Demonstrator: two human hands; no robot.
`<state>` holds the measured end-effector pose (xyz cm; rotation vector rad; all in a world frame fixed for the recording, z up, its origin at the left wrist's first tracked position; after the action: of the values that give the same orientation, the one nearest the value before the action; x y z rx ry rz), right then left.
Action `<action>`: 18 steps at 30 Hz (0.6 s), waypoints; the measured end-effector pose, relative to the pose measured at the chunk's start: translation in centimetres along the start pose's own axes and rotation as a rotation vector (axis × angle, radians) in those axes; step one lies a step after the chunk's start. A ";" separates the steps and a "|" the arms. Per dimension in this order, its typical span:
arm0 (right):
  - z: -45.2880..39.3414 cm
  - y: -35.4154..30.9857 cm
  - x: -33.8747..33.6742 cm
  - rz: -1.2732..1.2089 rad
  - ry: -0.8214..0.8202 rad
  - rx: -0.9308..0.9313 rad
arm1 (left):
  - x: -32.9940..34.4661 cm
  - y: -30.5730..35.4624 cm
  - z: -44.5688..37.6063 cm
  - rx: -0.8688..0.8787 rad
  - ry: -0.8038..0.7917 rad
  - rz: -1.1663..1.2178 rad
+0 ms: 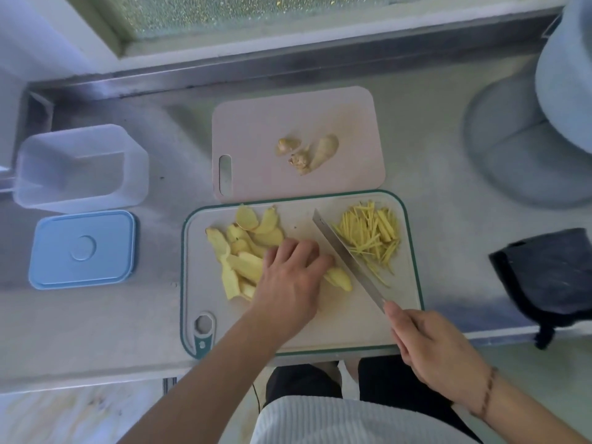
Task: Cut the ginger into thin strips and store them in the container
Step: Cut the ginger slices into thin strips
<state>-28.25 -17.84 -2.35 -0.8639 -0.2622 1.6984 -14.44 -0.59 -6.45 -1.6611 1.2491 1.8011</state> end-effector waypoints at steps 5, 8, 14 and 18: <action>0.1 0.2 0.2 0.005 0.006 0.005 | -1.9 -0.8 -1.0 -0.131 -0.118 -0.019; 0.1 0.2 0.3 -0.007 0.004 0.006 | -3.2 -1.0 -1.2 -0.306 -0.193 0.050; 0.2 0.1 0.2 -0.023 -0.004 0.005 | -5.4 -1.7 -1.6 -0.293 -0.337 -0.050; 0.5 -0.1 0.2 -0.015 -0.008 0.012 | -6.2 -1.8 -2.7 -0.072 -0.412 -0.171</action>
<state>-28.54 -17.55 -2.03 -0.8447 -0.2634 1.6886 -10.10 -0.14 -1.02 -1.2938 0.8472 1.9685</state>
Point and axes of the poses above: each hand's wrist, its own z-axis away from the middle knuckle, its own x-axis out of the palm, y = z × x, the point moved 1 cm from there along -z, towards the middle knuckle, and after that the axes turned 5 degrees about x, right-handed, at the moved point
